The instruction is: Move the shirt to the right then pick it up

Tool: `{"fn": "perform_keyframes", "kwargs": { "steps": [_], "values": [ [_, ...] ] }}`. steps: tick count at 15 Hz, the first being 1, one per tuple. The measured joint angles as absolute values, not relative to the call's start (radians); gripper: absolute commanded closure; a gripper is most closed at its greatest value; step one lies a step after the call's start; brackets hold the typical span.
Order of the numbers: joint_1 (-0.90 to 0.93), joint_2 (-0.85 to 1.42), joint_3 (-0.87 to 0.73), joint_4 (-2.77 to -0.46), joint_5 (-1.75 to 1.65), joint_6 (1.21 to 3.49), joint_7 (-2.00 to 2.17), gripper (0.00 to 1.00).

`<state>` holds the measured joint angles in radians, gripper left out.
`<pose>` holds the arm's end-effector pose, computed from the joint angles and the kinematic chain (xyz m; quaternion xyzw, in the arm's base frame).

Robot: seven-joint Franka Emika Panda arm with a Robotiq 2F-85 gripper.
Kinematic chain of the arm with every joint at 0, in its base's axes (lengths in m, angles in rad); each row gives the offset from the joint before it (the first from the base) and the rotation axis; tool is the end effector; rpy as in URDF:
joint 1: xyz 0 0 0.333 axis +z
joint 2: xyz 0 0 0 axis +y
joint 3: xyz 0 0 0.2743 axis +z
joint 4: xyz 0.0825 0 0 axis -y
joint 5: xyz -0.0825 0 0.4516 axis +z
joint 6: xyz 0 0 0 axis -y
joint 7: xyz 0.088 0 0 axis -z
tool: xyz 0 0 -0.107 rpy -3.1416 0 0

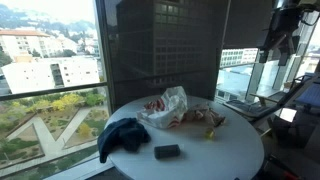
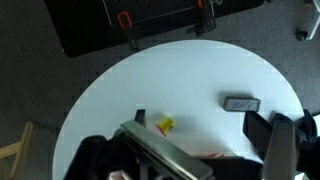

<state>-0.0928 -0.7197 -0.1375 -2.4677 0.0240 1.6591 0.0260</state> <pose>0.4090 -0.0924 0.4785 -0.9912 0.1102 0.0418 0.0608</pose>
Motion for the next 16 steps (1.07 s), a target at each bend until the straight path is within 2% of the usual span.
{"fn": "perform_keyframes", "kwargs": {
  "steps": [10, 16],
  "values": [
    [-0.093, -0.723, -0.137, -2.465, 0.024, 1.658, 0.025, 0.0],
    [-0.035, -0.7, -0.058, -2.624, 0.137, 1.713, 0.028, 0.0]
  ]
}}
